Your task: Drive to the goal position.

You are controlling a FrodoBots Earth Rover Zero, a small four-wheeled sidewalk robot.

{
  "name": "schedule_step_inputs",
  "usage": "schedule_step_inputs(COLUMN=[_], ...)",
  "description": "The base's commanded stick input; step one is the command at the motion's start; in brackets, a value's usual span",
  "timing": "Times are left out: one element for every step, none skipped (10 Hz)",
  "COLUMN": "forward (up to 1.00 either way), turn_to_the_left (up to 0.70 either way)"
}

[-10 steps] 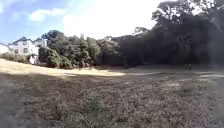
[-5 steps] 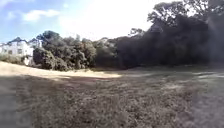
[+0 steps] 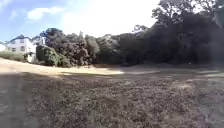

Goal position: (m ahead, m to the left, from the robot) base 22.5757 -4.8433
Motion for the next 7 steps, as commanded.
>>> schedule_step_inputs(forward=[0.70,0.70,0.70,0.70,0.70,0.70,0.70], turn_to_the_left=[0.00,0.00,0.00,0.00,0.00,0.00,0.00])
